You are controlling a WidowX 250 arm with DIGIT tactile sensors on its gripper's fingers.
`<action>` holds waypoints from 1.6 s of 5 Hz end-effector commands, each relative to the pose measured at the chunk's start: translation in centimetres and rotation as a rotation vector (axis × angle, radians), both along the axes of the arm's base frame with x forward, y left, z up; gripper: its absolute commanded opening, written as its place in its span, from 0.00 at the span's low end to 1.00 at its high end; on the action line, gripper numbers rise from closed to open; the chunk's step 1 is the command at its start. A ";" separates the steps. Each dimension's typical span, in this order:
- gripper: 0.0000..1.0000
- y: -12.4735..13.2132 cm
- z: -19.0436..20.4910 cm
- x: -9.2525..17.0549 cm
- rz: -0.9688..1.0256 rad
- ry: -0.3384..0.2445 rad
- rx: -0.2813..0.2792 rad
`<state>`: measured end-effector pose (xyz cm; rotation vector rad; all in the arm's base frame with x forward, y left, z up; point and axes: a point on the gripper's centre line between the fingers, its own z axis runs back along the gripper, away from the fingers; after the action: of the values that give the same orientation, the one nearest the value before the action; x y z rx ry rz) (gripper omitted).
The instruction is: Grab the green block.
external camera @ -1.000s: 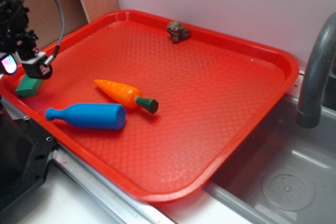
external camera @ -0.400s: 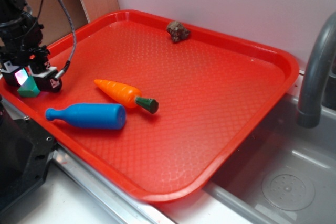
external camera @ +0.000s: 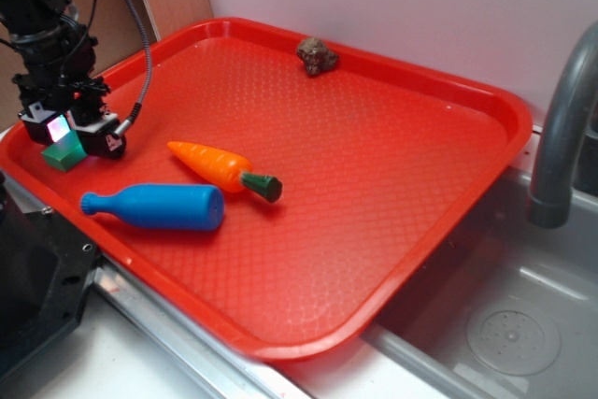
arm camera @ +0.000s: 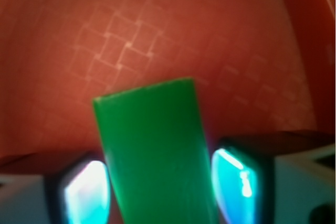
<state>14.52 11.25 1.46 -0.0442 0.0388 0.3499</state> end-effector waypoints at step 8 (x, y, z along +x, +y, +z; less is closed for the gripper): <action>0.00 -8.6 22.6 6.5 -0.252 -0.221 0.023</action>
<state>21.51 2.65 22.95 -0.0644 -0.1243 0.1019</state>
